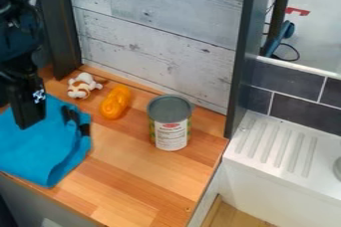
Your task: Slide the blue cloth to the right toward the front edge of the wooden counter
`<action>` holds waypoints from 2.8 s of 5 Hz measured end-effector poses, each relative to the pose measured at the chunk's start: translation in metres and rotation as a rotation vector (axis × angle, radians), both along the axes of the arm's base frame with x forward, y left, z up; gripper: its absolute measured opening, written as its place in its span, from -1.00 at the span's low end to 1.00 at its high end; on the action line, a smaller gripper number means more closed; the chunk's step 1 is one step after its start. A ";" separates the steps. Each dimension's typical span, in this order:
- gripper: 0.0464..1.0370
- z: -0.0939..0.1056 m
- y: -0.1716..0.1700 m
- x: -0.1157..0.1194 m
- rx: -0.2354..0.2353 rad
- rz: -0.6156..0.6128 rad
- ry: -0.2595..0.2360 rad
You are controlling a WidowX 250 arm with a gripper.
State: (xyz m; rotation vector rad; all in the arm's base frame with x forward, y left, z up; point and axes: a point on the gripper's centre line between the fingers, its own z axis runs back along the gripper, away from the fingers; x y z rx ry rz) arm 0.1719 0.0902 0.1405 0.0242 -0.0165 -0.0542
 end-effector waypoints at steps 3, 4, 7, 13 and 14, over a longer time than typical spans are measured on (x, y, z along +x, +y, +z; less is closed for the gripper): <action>0.93 -0.009 0.045 0.013 0.017 -0.034 -0.017; 0.93 -0.028 0.066 0.017 0.044 -0.037 -0.009; 0.93 -0.089 0.100 0.047 0.103 -0.053 0.009; 0.93 -0.134 0.001 0.034 0.036 -0.266 0.140; 0.93 -0.130 -0.025 0.044 -0.017 -0.270 0.082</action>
